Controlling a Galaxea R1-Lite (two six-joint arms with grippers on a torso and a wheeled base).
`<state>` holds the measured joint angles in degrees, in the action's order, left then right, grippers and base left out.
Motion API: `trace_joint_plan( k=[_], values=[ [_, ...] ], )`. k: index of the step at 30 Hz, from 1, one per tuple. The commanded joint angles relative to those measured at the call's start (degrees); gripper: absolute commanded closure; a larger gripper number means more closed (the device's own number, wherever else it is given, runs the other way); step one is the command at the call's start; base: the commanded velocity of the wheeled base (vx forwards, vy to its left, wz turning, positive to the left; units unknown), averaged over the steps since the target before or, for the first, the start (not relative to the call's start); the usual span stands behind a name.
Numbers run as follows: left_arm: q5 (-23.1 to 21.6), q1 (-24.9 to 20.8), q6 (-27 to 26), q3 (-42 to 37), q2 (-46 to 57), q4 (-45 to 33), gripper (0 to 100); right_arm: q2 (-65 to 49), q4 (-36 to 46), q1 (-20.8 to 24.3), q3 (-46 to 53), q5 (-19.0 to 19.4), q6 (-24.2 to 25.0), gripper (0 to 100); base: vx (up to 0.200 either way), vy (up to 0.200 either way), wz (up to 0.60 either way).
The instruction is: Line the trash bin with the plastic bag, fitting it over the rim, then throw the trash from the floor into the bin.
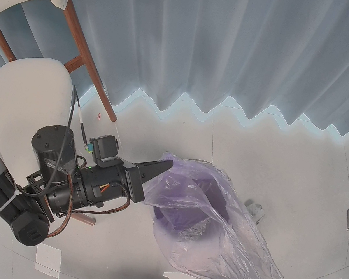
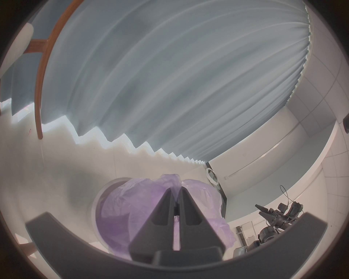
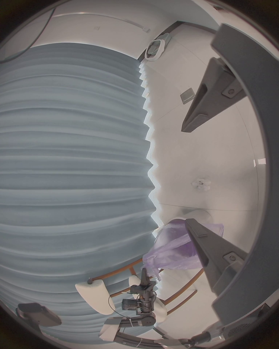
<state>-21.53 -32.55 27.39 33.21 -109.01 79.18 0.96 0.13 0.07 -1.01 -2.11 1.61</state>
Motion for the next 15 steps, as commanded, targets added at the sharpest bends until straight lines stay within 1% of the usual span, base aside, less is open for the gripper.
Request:
trace_joint_plan(
  k=[1,2,3,4,5,7,8,9,11,12,13,15],
  values=[
    [-0.09,0.82,-0.06,4.15,5.21,-11.68,100,1.32,-1.19,0.1,-5.32,0.0,2.7,0,0.0,0.0,0.0],
    [-0.09,0.82,-0.06,4.15,5.21,-11.68,100,1.32,-1.19,0.1,-5.32,0.0,2.7,0,0.0,0.0,0.0],
    [0.26,0.91,-0.32,7.13,8.11,-21.43,100,11.96,-2.6,1.51,-13.31,0.0,6.92,0,0.0,0.0,0.0],
    [0.61,1.0,-0.41,9.33,9.08,-27.15,100,16.26,-4.0,4.06,-14.11,0.09,9.29,0,0.0,0.0,0.0],
    [0.96,1.0,-0.5,11.97,9.34,-31.54,100,18.02,-4.53,7.22,-14.19,0.26,12.45,0,0.0,0.0,0.0],
    [3.07,0.47,-0.76,16.36,9.16,-37.43,100,21.27,-3.47,13.29,-13.49,1.93,20.54,0,0.0,0.0,0.0],
    [4.21,0.47,-0.94,18.47,8.9,-38.84,100,23.56,-2.86,16.27,-13.75,3.16,23.88,0,0.0,0.0,0.0],
    [4.65,0.47,-1.03,20.23,8.46,-39.54,100,25.58,-2.68,18.56,-14.28,4.22,25.2,0,0.0,0.0,0.0],
    [4.74,0.47,-1.11,22.6,7.06,-39.98,100,30.77,-2.68,22.51,-15.25,5.89,25.46,0,0.0,0.0,0.0],
    [4.74,0.47,-1.11,22.6,7.06,-39.98,100,30.77,-2.68,22.51,-15.25,5.89,25.46,0,0.0,0.0,0.0],
    [4.65,0.38,-1.2,22.78,7.14,-39.8,100,34.98,-2.86,24.71,-15.42,6.77,25.55,0,0.0,0.0,0.0],
    [4.21,0.38,-1.03,22.6,7.14,-39.45,100,38.94,-2.95,26.03,-15.07,8.0,25.29,0,0.0,0.0,0.0]
  ],
)
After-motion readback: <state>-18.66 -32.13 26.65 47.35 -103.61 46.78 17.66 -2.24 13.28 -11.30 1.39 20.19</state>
